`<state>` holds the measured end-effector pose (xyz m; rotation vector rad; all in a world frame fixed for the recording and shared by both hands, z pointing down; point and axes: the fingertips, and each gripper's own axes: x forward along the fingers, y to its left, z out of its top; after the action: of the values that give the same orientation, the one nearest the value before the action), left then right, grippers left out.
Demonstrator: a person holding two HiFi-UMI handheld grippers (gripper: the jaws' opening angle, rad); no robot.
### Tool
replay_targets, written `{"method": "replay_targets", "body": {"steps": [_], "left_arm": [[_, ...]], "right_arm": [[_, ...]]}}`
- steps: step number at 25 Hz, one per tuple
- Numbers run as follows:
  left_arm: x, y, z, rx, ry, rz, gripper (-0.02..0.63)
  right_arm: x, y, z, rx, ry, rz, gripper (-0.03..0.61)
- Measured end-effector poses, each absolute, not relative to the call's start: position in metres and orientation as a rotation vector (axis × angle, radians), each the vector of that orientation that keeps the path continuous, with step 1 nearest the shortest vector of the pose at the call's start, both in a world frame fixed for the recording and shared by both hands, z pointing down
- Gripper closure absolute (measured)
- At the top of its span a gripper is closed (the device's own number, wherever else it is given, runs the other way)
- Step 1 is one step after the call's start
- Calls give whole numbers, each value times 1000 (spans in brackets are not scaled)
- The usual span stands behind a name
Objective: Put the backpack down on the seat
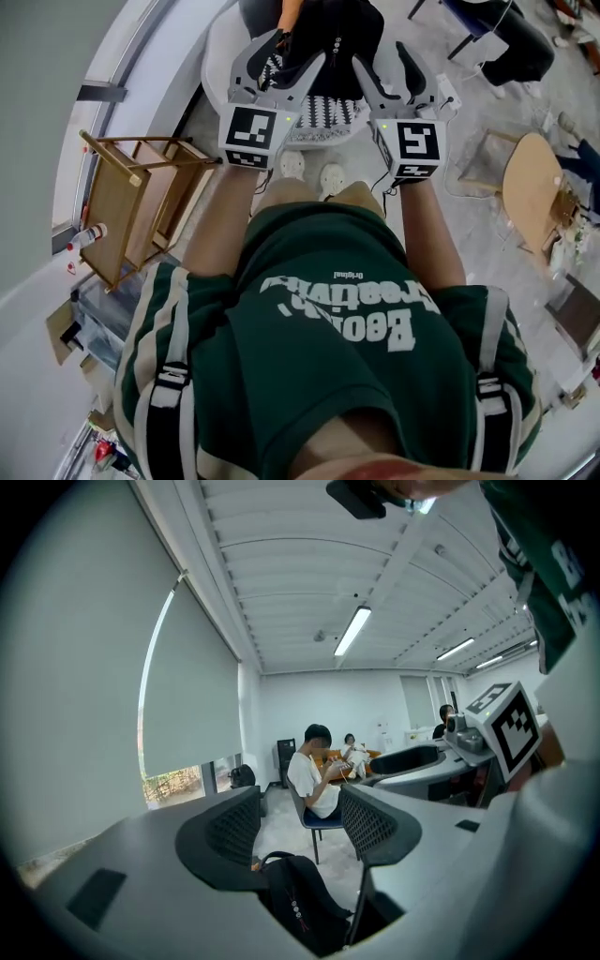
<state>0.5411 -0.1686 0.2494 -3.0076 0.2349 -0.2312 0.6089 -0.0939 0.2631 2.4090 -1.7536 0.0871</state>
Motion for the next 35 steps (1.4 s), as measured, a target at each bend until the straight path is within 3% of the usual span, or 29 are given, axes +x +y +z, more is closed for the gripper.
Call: {"method": "replay_targets", "body": {"steps": [18,22,23,25,27,29,35], "left_arm": [[537,-86,210,-2977,189,-105,333],[539,-81,208,-2959,173,-121,384],[539,-81,209,-2964,172,-122,401],[538,-83,211,-2977,184,-127,479],[536,-84,212,-2987,200,-120,534],[533,-84,211,-2995,210,-101,592],[522,-84,214,-2986,211,-108,595]], "right_arm": [[590,-31,225,2374,-1893,-60,313],[586,-28,221,2360,-1928,-57,319],[586,-27,220,2357,-1926,-63,343],[586,-27,220,2354,-1912,-82,466],[583,-27,220,2346,-1909,-101,507],[579,-25,219,2327,-1927,-117,536],[567,-30,220,2291,-1983,-78,545]]}}
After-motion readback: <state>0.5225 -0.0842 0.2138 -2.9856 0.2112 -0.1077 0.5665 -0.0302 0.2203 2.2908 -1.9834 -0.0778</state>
